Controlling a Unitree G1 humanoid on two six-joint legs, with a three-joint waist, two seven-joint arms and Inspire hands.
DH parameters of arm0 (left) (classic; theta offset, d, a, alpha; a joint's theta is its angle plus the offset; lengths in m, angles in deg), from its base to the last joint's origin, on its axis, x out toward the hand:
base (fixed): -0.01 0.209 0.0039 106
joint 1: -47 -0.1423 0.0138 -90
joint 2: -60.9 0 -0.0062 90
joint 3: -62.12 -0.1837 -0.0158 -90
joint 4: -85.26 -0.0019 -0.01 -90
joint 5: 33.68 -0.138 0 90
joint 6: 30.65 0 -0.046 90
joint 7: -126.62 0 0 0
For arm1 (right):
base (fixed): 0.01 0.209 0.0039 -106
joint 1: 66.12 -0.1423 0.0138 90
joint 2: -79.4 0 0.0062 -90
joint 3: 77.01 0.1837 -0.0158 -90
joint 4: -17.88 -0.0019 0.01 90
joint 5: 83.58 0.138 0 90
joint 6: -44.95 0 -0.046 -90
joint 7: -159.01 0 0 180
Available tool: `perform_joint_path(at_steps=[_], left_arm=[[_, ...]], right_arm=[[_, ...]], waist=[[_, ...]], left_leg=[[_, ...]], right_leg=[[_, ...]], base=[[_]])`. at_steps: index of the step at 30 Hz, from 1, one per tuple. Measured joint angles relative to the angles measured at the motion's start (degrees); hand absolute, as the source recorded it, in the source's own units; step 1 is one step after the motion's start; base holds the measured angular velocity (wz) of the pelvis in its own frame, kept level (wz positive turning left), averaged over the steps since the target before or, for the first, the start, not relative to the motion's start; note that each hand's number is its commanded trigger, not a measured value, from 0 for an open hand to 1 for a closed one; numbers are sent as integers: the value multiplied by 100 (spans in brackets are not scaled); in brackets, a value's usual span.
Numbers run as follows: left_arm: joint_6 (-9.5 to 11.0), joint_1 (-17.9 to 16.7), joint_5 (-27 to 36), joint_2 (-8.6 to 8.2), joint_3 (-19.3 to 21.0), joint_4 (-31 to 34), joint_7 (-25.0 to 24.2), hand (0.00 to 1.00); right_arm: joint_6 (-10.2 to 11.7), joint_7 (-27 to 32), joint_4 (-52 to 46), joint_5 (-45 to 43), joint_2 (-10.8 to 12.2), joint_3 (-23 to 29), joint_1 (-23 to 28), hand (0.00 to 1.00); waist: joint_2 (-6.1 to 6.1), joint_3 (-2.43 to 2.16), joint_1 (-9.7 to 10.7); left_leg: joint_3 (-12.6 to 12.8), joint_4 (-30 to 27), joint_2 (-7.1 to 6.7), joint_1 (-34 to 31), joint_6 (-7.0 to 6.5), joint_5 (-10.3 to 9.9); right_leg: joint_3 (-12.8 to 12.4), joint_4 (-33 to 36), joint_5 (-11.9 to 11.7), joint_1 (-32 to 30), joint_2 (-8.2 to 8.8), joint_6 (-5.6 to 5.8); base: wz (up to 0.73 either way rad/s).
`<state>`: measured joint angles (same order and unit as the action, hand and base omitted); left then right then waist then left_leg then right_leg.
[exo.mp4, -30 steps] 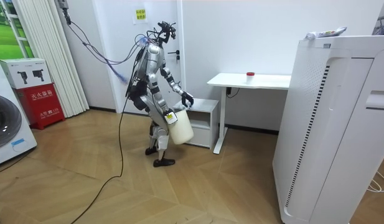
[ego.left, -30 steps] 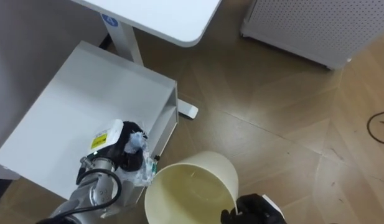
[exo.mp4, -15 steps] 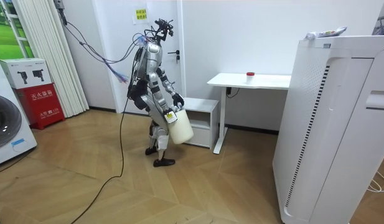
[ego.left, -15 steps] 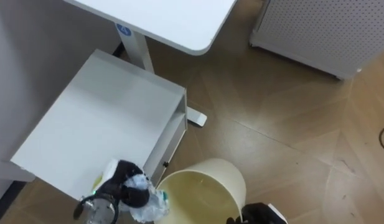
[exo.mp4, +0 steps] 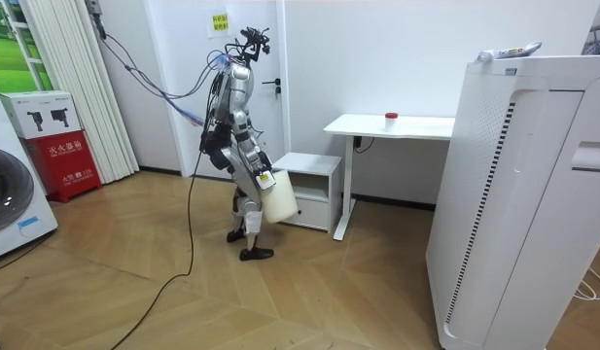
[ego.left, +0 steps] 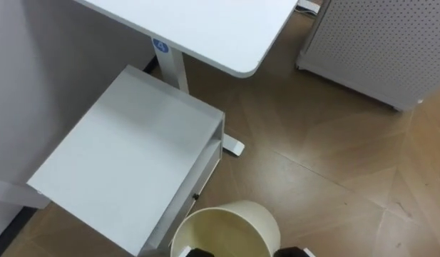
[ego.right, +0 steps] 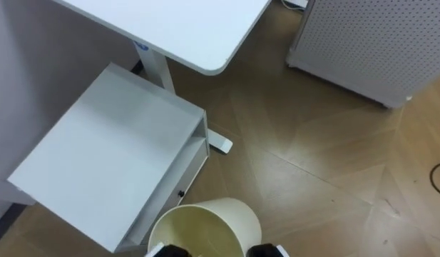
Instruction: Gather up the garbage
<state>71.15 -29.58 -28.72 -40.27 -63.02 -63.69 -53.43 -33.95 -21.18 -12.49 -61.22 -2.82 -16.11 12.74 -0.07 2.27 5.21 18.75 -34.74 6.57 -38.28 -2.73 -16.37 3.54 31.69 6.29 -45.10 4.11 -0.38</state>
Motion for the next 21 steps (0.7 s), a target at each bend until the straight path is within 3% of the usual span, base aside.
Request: perform_joint_path(at_steps=[5,12,21], left_arm=[[13,-54,-7,-1,-6,201,-277,0],[115,-56,-189,-96,-56,206,-295,0],[162,-53,-696,-59,-56,208,-289,0]], right_arm=[[46,-9,3,-4,-1,32,39,100],[145,-53,11,5,8,29,92,100],[147,-138,23,12,6,47,151,100]], waist=[[-1,0,-124],[0,0,-250],[-8,5,-234]], left_leg=[[1,-5,0,-4,0,0],[1,-4,1,-3,0,0],[8,57,18,87,-1,0]], right_leg=[[6,-17,-14,4,0,4],[-21,-17,-17,7,-15,8],[-10,-125,-66,120,-30,17]], base=[[0],[0],[-1]])
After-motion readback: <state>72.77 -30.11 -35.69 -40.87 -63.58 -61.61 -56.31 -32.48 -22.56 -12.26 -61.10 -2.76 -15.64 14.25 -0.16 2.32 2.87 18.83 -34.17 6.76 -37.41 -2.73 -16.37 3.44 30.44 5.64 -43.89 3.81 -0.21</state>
